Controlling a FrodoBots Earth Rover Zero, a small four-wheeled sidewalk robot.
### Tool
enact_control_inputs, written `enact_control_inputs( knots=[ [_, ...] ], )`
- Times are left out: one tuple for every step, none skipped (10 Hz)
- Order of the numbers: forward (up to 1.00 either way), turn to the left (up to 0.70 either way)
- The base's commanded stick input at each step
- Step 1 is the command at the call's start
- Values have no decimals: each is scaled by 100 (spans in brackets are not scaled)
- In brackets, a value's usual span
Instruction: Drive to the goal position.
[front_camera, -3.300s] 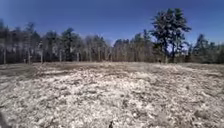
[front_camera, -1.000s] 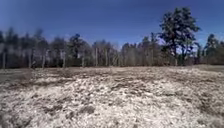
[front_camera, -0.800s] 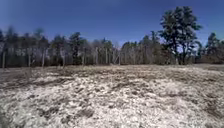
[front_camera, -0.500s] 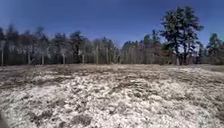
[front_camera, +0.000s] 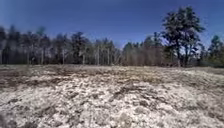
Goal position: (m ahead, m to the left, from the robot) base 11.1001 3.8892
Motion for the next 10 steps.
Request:
enact_control_inputs(
  knots=[
    [70,0],
    [70,0],
    [70,0],
    [70,0],
    [70,0],
    [70,0],
    [70,0],
    [70,0],
    [70,0],
    [70,9]
  ],
)
